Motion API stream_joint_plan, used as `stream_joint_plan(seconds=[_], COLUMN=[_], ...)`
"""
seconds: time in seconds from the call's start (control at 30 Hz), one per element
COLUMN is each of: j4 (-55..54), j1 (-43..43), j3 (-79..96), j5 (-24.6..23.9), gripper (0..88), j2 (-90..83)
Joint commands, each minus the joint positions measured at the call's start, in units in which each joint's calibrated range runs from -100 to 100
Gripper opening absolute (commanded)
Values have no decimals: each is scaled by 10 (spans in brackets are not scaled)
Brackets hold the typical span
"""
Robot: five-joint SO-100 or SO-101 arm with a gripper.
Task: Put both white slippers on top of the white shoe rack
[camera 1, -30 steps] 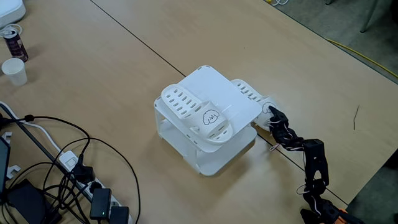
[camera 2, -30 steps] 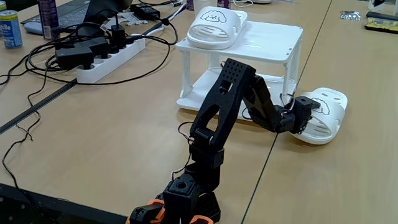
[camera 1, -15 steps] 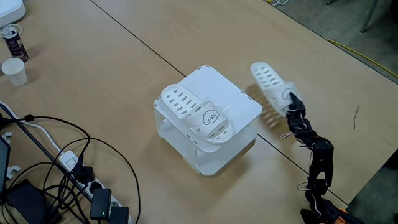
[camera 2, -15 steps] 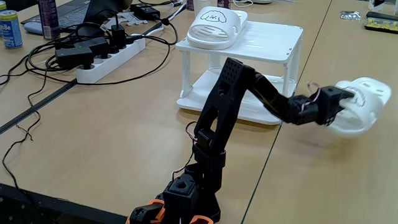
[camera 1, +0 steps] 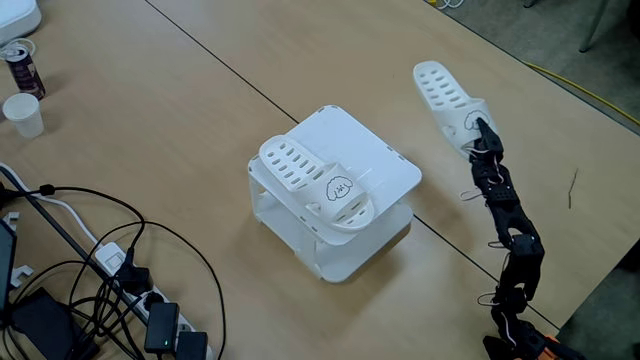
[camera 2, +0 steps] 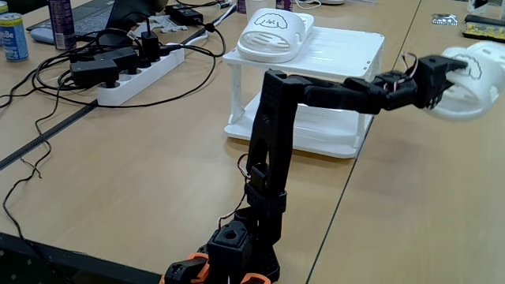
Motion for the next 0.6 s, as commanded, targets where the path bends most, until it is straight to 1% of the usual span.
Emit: stream_joint_plan(seconds=[0.0,0.23,0.57], j4=[32,110,115], j1=[-21,-87,-188], j3=[-89,-144,-144], j5=[4,4,4], gripper=[7,7,7], j2=[-99,-129,-135])
